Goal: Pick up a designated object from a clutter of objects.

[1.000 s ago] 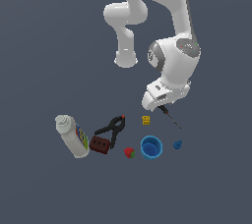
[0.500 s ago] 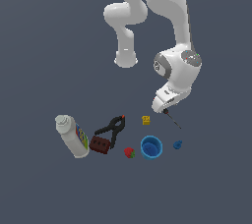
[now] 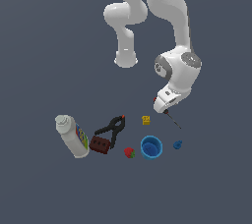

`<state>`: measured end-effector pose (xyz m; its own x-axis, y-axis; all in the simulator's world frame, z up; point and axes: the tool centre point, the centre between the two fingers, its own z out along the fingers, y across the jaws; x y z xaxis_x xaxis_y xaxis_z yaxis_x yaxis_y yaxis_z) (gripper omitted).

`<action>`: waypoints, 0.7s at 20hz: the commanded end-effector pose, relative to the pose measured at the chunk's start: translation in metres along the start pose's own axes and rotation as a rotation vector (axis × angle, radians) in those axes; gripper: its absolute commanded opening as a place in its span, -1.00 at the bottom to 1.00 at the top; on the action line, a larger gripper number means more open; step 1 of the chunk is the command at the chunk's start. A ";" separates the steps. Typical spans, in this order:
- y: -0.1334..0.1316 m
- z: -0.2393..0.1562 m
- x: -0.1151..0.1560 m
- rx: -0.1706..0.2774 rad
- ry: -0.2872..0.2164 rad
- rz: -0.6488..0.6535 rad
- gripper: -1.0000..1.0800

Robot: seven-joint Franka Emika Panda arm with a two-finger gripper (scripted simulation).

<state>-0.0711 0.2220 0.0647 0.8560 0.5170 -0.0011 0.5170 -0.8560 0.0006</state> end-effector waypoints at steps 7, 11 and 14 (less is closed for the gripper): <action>-0.001 0.028 -0.001 0.000 0.000 -0.001 0.92; -0.001 0.043 -0.001 0.000 0.001 -0.002 0.92; -0.001 0.049 -0.001 0.000 0.001 -0.002 0.92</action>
<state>-0.0728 0.2222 0.0185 0.8548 0.5189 -0.0016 0.5189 -0.8548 -0.0001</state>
